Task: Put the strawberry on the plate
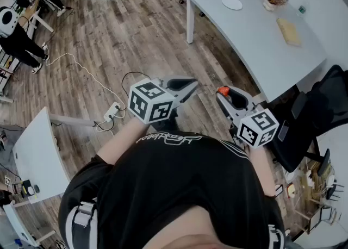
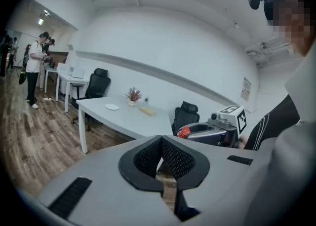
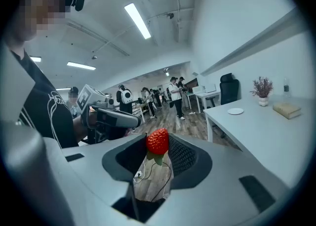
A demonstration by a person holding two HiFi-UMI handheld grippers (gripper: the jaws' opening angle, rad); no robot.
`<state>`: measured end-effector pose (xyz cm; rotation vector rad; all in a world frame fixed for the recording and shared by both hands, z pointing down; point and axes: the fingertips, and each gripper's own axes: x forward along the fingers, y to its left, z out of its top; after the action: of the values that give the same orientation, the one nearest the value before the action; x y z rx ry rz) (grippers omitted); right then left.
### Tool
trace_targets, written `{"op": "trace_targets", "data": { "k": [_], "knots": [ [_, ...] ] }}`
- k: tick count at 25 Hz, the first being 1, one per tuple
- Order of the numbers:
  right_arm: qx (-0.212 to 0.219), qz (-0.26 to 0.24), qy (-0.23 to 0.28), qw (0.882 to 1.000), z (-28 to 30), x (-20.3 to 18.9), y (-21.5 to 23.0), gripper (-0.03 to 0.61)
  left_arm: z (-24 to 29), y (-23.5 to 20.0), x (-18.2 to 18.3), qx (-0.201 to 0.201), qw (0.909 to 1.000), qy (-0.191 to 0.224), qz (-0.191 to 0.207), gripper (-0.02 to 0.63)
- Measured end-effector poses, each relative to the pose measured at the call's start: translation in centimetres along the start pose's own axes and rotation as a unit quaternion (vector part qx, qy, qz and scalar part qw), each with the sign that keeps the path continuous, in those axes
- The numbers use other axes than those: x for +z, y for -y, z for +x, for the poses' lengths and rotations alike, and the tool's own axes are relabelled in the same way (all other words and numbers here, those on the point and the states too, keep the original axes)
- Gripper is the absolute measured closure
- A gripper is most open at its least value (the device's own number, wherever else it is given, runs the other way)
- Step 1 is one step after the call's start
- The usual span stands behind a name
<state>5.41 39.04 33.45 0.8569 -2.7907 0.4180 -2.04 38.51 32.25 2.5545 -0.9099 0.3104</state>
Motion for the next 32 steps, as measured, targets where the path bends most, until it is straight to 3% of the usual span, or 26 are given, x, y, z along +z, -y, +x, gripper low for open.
{"op": "trace_targets", "data": {
  "k": [16, 25, 32],
  "knots": [
    [-0.018, -0.011, -0.002, 1.000, -1.4, -0.1, 0.3, 0.446, -0.2, 1.7, 0.1, 0.003, 1.0000, 0.006, 0.004, 0.607],
    [-0.020, -0.001, 0.005, 1.000, 0.3, 0.9, 2.3, 0.446, 0.8, -0.3, 0.5, 0.002, 1.0000, 0.001, 0.000, 0.607],
    [-0.034, 0.000, 0.002, 0.999, 3.5, 2.2, 6.4, 0.446, 3.6, -4.8, 2.1, -0.012, 0.9999, -0.002, -0.010, 0.607]
  ]
}}
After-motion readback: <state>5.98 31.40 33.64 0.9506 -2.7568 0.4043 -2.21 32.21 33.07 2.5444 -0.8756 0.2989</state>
